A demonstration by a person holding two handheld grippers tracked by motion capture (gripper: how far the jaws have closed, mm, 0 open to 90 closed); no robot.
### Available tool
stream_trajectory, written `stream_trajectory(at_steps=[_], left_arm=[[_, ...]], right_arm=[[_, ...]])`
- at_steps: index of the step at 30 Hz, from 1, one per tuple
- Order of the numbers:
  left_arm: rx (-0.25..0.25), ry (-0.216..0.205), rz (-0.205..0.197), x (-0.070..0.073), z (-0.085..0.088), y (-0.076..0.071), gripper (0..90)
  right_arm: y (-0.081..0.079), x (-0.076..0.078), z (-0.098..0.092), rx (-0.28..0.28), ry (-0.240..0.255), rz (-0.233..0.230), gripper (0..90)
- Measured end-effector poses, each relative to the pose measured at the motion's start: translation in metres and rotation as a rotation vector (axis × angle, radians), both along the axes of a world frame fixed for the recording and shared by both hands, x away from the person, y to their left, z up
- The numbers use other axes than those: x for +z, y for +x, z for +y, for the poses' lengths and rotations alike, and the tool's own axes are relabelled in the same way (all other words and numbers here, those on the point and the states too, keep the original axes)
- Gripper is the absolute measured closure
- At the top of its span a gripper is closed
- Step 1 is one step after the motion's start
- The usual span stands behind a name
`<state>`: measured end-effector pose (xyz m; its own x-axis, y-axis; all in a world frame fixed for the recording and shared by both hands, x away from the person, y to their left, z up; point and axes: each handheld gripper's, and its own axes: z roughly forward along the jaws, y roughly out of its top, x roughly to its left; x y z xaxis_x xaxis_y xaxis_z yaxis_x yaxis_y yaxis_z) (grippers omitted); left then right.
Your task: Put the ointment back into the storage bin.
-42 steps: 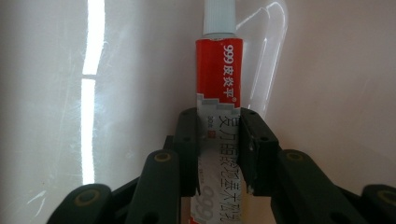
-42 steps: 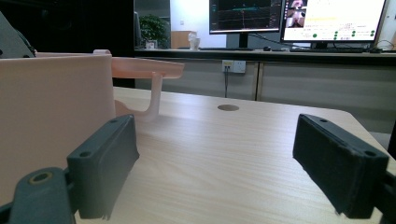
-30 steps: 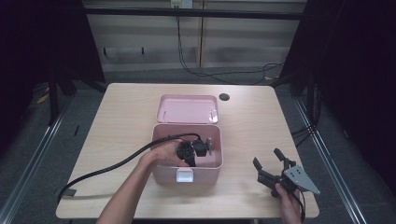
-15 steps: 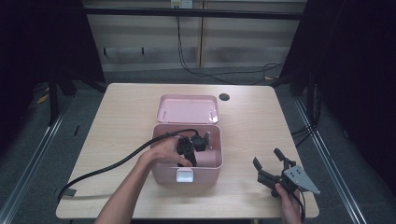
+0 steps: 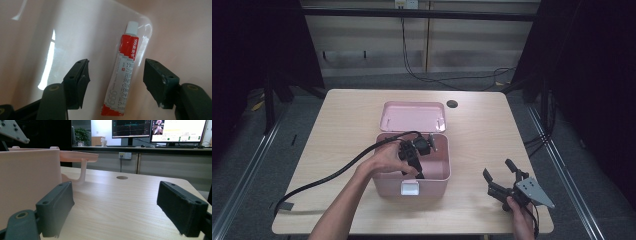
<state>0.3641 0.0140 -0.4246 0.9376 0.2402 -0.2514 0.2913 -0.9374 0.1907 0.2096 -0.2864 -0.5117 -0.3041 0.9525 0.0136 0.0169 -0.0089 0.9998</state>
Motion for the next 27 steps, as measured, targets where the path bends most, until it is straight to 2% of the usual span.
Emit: stream_trajectory(at_steps=[7,9,13,15,16,18,20,22,27], left_arm=[[0.020,-0.047,-0.040,0.018,0.008,-0.003,35.5],[0.010,-0.046,-0.045,0.020,0.009,-0.003,34.3],[0.022,-0.101,-0.061,0.034,0.014,-0.009,30.6],[0.022,-0.111,-0.065,0.037,0.015,-0.010,30.0],[0.032,-0.134,-0.080,0.043,0.018,-0.013,29.8],[0.035,-0.146,-0.092,0.048,0.021,-0.015,29.9],[0.029,-0.163,-0.124,0.056,0.025,-0.018,30.1],[0.035,-0.181,-0.126,0.061,0.027,-0.021,30.8],[0.041,-0.225,-0.178,0.075,0.035,-0.029,33.0]], right_arm=[[0.000,0.000,0.000,-0.001,0.001,0.000,13.1],[0.000,0.000,0.000,-0.001,0.001,0.000,13.1],[0.000,0.000,0.000,-0.001,0.000,0.000,13.0],[0.000,0.000,0.000,-0.002,0.001,0.000,13.1],[0.000,0.000,0.000,-0.001,0.000,-0.001,13.0],[0.000,0.000,0.000,-0.001,0.000,-0.002,13.0],[0.000,0.000,0.000,-0.002,-0.001,-0.002,13.1],[0.000,0.000,0.000,-0.002,-0.001,-0.002,13.1],[0.000,0.000,0.000,-0.003,-0.001,-0.002,13.1]])
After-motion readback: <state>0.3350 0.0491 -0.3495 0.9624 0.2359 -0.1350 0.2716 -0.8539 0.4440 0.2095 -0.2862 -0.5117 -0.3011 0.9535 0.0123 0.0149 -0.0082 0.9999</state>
